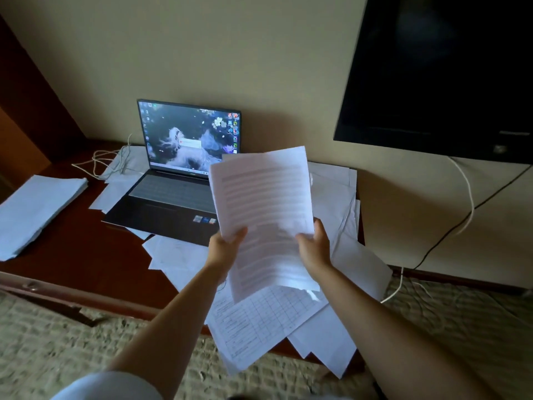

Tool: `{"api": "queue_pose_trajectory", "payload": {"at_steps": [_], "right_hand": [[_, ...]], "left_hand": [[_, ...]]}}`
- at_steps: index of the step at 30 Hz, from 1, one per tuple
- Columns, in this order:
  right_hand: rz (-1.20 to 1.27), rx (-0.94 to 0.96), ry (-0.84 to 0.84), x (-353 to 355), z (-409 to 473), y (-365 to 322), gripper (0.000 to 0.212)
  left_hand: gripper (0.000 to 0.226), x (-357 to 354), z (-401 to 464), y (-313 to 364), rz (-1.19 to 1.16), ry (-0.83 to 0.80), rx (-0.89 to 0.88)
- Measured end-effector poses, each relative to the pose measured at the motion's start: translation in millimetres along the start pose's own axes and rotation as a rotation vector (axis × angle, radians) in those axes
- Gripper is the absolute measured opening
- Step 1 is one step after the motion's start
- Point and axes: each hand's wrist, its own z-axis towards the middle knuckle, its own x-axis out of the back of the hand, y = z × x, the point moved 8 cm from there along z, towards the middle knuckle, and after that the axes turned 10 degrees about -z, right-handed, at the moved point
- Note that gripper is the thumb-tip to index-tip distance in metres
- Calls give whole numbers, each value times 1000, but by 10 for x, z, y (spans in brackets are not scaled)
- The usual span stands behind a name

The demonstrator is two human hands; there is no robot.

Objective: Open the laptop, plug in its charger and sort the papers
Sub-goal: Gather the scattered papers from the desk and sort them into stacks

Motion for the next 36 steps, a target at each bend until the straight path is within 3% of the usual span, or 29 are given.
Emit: {"api": "queue_pose_trajectory", "payload": {"at_steps": [2, 5, 8, 12, 15, 18, 20, 22, 25, 28, 33, 36], "right_hand": [[8, -15, -3, -61, 22, 54, 33], [57, -24, -21, -174, -33, 128, 8], [7, -94, 43, -182, -67, 303, 17], [-511, -181, 81, -104, -56, 775, 29], [-861, -294, 54, 17, -67, 1023, 53], [-949, -370, -8, 15, -53, 1100, 58], [-969, -355, -44, -36, -65, 1096, 42], [-891, -261, -58, -92, -81, 1095, 21], [-621, -107, -185, -144, -192, 1083, 32], [-501, -29, -191, 67, -250, 1054, 19], [-92, -316, 95, 704, -401, 1385, 23], [26, -428, 25, 760, -568, 1696, 18]], "left_hand": [[26, 31, 7, -19, -4, 3, -14], [22, 212, 32, -112, -13, 90, -43], [25, 435, 93, -320, -29, 210, 21], [23, 530, 125, -635, 107, 210, 135], [22, 593, 128, -879, 204, 179, 199], [23, 639, 67, -1018, 252, 138, 228], [25, 670, -19, -1037, 305, 136, 235], [28, 709, -121, -1045, 331, 156, 237], [35, 785, -339, -1035, 326, 242, 243], [37, 774, -602, -1033, 201, 339, 271], [41, 513, -1080, -1108, -33, 451, 348], [41, 295, -1293, -1260, -140, 476, 404]]}}
